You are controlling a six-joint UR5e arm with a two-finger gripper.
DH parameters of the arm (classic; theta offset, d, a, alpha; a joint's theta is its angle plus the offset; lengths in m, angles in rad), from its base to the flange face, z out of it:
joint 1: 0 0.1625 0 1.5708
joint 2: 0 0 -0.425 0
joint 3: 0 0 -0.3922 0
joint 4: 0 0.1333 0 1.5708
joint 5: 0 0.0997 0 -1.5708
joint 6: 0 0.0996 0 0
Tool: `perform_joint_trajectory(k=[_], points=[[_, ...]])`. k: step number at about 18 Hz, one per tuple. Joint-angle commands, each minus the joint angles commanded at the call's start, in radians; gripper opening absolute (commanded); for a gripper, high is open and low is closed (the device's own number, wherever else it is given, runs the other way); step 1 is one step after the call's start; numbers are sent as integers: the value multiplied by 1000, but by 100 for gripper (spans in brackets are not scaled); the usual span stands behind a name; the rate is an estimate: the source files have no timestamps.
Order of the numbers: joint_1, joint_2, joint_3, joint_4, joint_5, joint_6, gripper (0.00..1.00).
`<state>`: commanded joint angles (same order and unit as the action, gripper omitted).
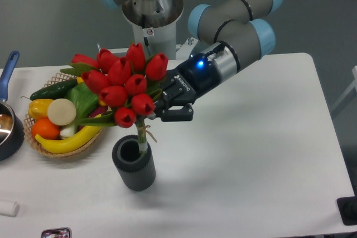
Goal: Insert the flowers into the vase
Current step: 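Carry the tulips over the black vase and align stems with its opening, then lower the tulip stems down into the black vase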
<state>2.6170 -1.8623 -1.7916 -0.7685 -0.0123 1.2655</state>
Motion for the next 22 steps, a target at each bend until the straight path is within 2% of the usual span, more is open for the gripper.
perform_joint_trajectory(k=[7, 13, 19, 22], points=[[-2, -9, -14, -2, 3, -6, 23], [-9, -43, -17, 5, 9, 2, 23], [-18, -63, -54, 11, 11, 3, 23], [-31, -71, -54, 9, 60, 3, 23]])
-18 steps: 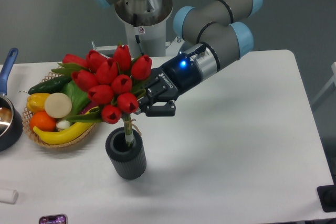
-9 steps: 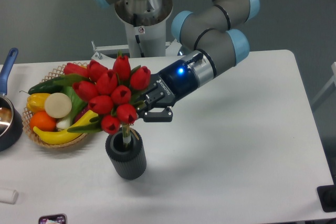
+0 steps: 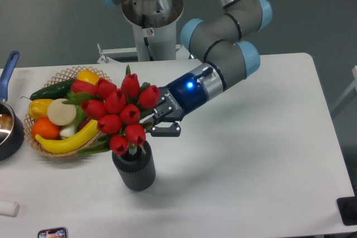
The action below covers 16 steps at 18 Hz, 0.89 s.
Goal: Insert the flowers into the vase
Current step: 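Lower the tulip stems down into the black vase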
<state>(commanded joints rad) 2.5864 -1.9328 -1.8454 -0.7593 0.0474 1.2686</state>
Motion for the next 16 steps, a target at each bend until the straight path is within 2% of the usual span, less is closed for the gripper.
perform_joint_trajectory(k=[8, 14, 16], points=[[-6, -41, -3, 2, 28, 3, 23], [-6, -48, -61, 2, 42, 89, 23], [-6, -55, -63, 2, 57, 92, 23]])
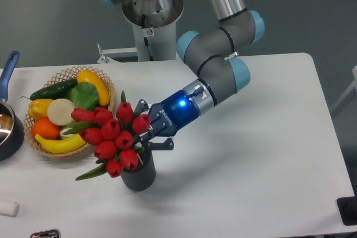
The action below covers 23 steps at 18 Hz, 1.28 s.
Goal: Insert the flowers into the vase
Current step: 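Lower the tulip stems down into the black vase, then open the gripper to release the tulips in the vase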
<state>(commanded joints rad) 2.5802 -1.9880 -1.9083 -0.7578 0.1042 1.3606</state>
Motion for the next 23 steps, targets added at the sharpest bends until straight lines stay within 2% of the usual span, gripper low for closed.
perform_joint_trajectory(k=[12, 16, 23], points=[[-12, -22, 0, 0, 60, 17, 28], [-11, -23, 5, 0, 60, 37, 51], [-8, -20, 8, -2, 60, 37, 69]])
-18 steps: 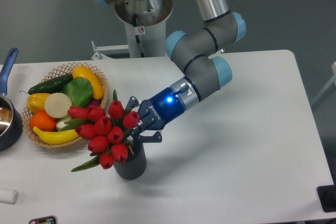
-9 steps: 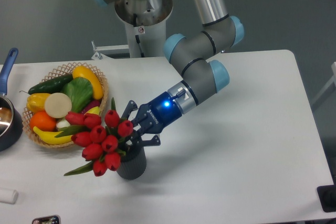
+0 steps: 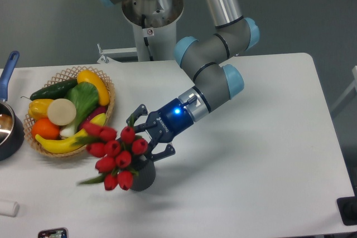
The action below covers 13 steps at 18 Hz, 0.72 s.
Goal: Insert the flowers into the vase
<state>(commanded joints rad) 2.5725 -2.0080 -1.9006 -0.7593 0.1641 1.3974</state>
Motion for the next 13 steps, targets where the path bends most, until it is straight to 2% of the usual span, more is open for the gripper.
perform_joint_trajectory(k=[1, 3, 7, 10, 13], points=[[0, 0, 2, 2, 0, 0, 73], [5, 3, 8, 2, 0, 14, 99], [23, 31, 9, 0, 23, 60, 100], [34, 54, 18, 2, 173, 149, 100], [84, 92, 17, 0, 253, 164, 100]])
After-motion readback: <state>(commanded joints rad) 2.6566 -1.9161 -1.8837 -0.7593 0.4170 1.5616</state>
